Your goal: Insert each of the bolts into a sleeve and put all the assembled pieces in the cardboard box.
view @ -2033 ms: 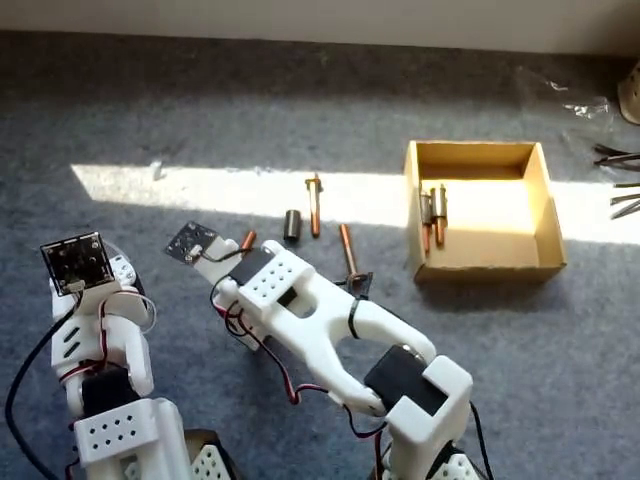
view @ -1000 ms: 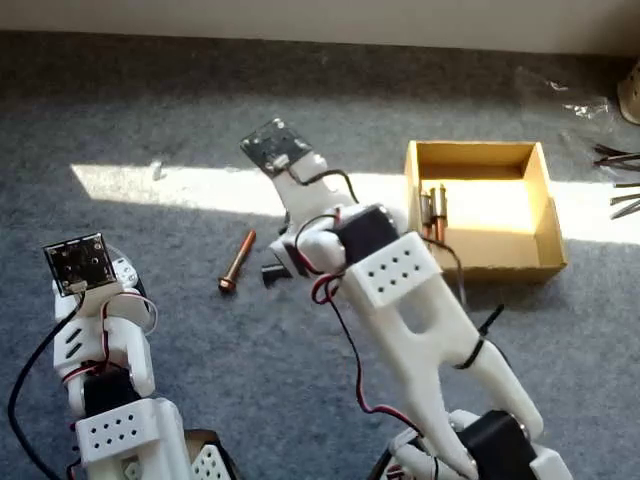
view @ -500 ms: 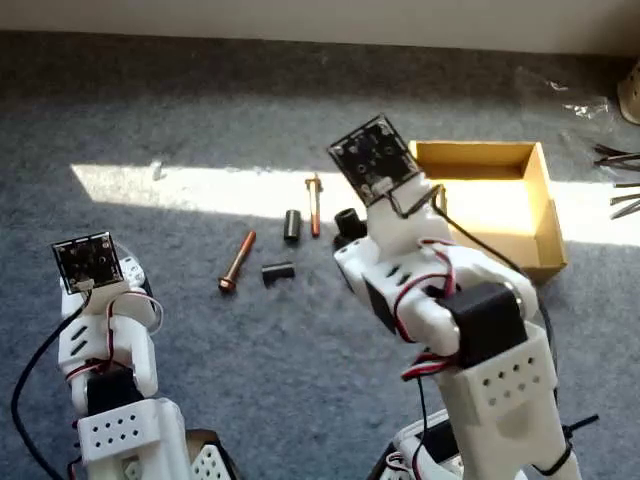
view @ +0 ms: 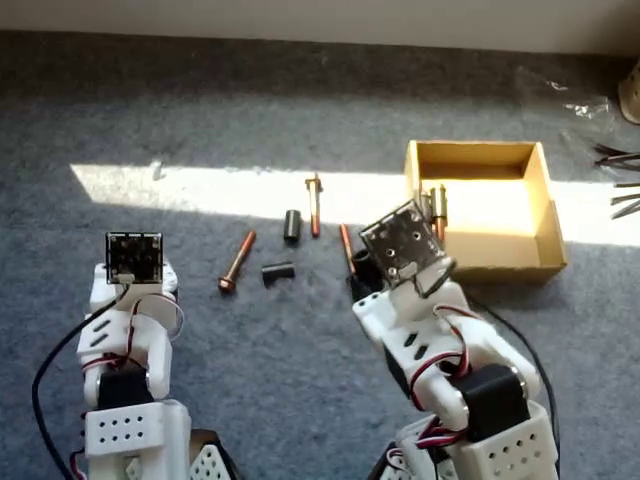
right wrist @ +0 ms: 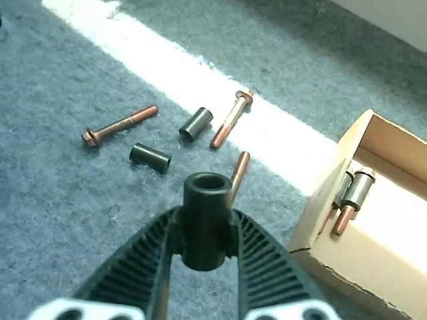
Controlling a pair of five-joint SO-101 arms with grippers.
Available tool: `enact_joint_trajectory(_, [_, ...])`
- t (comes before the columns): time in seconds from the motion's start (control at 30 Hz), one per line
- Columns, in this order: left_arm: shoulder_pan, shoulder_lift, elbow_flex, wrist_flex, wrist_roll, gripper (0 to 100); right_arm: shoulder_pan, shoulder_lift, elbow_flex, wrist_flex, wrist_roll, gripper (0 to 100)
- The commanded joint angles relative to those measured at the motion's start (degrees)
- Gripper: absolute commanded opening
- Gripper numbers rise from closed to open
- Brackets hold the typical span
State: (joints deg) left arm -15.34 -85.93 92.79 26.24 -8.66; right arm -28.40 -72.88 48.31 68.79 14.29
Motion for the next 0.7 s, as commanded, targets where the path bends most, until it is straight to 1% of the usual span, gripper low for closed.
enact_joint_trajectory(0.0, [2.1,-0.8,-1.8,0.2,-1.1,1,3.0,-3.4,5.0,-6.5,0.5,0.4])
enact_joint_trajectory(0.1, [3.0,-0.7,-1.8,0.2,-1.1,1,5.7,-5.0,10.2,-11.9,0.4,0.4])
enact_joint_trajectory(0.23, [4.3,-0.4,-1.9,0.5,-3.1,1,5.9,-6.2,17.7,-18.3,0.4,0.4])
enact_joint_trajectory(0.33, [5.5,-0.7,-3.8,4.7,-3.1,1,5.9,-7.3,21.1,-21.2,0.3,0.4])
enact_joint_trajectory(0.43, [7.2,-0.4,-8.6,10.4,-3.2,1,5.9,-8.8,24.3,-23.1,0.2,0.4])
enact_joint_trajectory(0.5, [9.0,-0.3,-11.4,13.2,-4.7,1,6.0,-10.2,27.2,-24.8,-1.3,0.4])
enact_joint_trajectory(0.57, [11.6,-0.3,-13.6,15.5,-6.9,1,6.0,-12.0,29.2,-25.7,-1.8,0.4])
enact_joint_trajectory(0.67, [14.3,-0.3,-15.8,17.2,-7.0,1,6.0,-15.5,30.9,-25.9,-1.8,0.4])
